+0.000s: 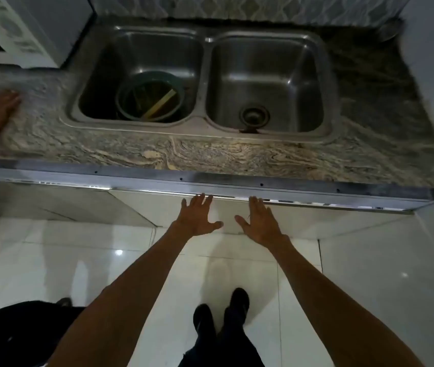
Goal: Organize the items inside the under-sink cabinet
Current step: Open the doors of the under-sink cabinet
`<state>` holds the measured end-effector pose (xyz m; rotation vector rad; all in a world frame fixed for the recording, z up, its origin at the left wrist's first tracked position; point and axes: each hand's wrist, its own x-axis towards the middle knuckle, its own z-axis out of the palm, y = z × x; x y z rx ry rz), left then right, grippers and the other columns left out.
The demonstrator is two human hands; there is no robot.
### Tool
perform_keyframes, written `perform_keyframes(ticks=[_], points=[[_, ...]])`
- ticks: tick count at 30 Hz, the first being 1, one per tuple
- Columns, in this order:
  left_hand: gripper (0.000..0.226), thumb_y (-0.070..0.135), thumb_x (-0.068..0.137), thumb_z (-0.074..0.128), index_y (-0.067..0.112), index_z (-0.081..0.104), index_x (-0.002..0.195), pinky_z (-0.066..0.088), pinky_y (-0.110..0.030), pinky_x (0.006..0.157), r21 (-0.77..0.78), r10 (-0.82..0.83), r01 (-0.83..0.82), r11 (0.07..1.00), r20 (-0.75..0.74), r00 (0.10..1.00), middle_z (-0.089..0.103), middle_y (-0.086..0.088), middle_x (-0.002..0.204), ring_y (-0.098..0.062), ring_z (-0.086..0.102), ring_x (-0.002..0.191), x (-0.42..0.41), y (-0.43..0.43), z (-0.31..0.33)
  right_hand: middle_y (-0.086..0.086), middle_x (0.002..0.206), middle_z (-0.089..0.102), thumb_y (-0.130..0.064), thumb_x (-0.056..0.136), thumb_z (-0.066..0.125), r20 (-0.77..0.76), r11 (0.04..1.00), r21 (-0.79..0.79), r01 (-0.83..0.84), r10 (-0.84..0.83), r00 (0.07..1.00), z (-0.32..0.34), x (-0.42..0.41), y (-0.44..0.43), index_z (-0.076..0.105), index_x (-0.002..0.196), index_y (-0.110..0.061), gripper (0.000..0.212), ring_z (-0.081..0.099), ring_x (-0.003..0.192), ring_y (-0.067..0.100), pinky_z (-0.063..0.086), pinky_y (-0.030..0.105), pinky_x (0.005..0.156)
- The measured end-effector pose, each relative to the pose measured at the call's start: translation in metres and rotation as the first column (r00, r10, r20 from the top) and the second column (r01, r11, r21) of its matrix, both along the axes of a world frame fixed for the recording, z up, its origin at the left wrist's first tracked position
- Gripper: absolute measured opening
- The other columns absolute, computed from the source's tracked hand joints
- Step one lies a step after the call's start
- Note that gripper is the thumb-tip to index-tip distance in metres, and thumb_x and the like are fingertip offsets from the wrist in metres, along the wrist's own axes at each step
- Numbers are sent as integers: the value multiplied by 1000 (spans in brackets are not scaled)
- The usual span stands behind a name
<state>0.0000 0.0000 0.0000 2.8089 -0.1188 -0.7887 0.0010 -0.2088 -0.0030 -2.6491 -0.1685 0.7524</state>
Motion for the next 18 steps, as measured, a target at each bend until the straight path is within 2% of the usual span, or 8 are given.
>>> perform_keyframes(ticks=[3,7,14,18], points=[[94,68,87,45,17,3,154,0,-52,118,80,-106,107,991,-16,994,-2,-8,162,-26,-1,149,12,-15,-38,12,163,-9,-50,102,30,-2,987,-97,-126,126,992,-41,14,0,-5,155,-5,78,-9,151,24,-3,40,122],[97,66,87,44,13,-1,154,0,-54,118,120,-174,173,978,-2,985,-8,-10,161,-28,-5,149,15,-30,-72,14,163,-6,-44,103,34,69,966,-155,-208,221,973,-71,18,-1,-4,155,-3,76,-6,151,27,0,43,122],[106,61,84,52,7,-8,153,1,-56,118,143,-144,138,980,32,989,-14,-12,160,-28,-12,148,14,-39,-87,12,163,-10,-42,90,57,55,960,-167,-224,236,970,-84,19,-2,-3,155,-6,95,-9,151,26,-1,46,122],[110,57,81,57,7,-10,153,0,-52,119,145,-152,149,978,12,988,-16,-12,160,-29,-15,147,1,-40,-86,8,164,-2,-31,85,62,1,960,-155,-235,238,971,-74,19,-6,4,156,-9,94,-5,151,24,-1,44,122]])
